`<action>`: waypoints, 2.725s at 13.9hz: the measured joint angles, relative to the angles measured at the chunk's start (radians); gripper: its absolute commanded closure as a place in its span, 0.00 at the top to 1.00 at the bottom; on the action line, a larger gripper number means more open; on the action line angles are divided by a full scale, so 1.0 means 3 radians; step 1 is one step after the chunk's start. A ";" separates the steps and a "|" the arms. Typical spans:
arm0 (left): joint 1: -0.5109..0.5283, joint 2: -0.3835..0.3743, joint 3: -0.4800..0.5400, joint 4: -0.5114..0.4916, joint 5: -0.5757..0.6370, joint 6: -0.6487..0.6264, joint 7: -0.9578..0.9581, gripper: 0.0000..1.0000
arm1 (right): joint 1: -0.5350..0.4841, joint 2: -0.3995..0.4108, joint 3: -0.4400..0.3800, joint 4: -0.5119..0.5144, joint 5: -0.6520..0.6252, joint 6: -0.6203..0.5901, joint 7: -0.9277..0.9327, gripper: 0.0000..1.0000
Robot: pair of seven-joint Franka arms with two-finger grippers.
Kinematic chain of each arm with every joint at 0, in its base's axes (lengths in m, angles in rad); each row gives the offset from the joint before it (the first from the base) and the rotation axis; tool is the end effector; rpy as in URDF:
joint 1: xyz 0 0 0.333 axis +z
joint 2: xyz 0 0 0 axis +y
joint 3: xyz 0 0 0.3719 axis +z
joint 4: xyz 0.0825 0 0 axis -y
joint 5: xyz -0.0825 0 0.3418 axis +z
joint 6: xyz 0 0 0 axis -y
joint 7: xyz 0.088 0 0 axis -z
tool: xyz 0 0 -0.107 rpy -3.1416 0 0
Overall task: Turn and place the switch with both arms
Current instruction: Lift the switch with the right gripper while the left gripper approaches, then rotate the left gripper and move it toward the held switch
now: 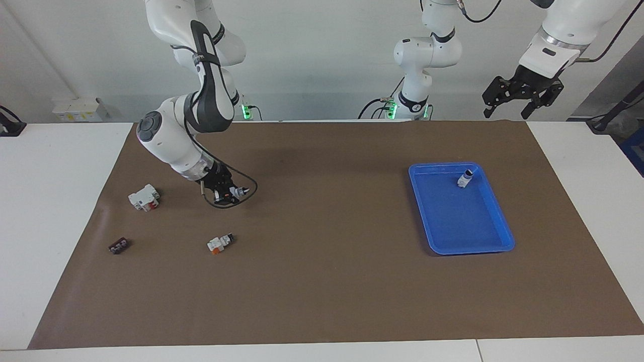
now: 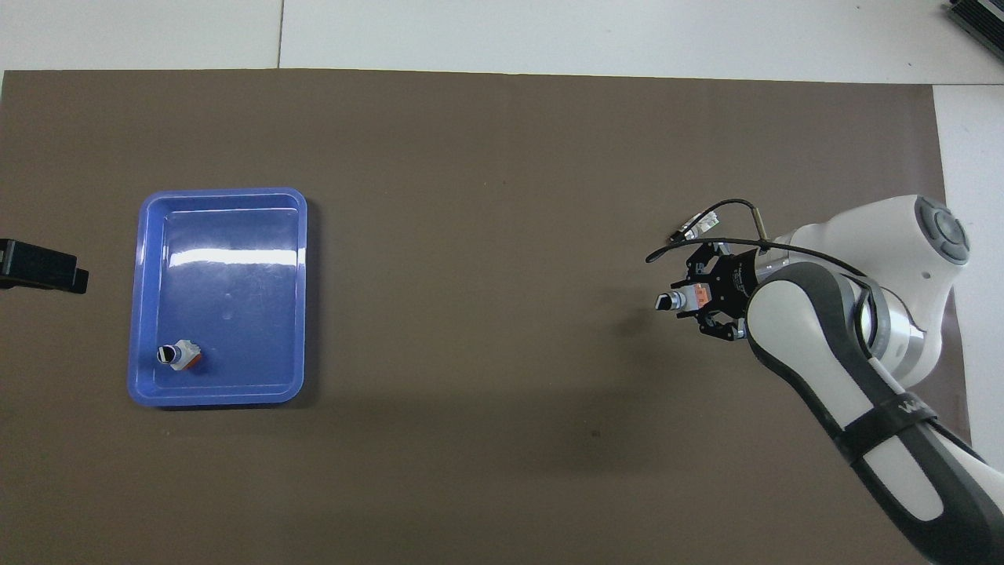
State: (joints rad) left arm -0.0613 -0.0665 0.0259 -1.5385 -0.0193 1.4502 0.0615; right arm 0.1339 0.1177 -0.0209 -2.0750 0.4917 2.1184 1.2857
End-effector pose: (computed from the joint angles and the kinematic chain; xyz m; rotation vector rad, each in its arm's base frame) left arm 0.4749 -0.0184 0.7165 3.1164 -0.1545 -0.0336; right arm 0.5285 0.0820 0.4517 -2.1289 1.8824 0.4568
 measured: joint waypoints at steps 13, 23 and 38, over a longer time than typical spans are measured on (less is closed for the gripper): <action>-0.0003 -0.0021 -0.0040 -0.0045 0.0000 -0.0038 0.0000 1.00 | 0.0791 -0.0123 0.0305 0.0947 0.1196 -0.0058 0.1550 0.00; -0.0110 -0.0039 -0.0357 -0.0045 -0.0791 -0.0009 -0.2548 1.00 | 0.1121 -0.0165 0.0587 0.1023 0.1008 -0.0048 0.1887 0.00; -0.0126 -0.0060 -0.0661 -0.0158 -0.1296 0.0286 -0.7506 0.99 | 0.1117 -0.0165 0.0583 0.1023 0.0974 -0.0048 0.1895 0.00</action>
State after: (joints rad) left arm -0.0990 -0.0846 -0.1724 -1.5858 -0.4080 1.5359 -2.1903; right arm 0.4690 0.0684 0.1539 -1.7680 0.7838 2.1041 1.8543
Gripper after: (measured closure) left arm 0.000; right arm 0.581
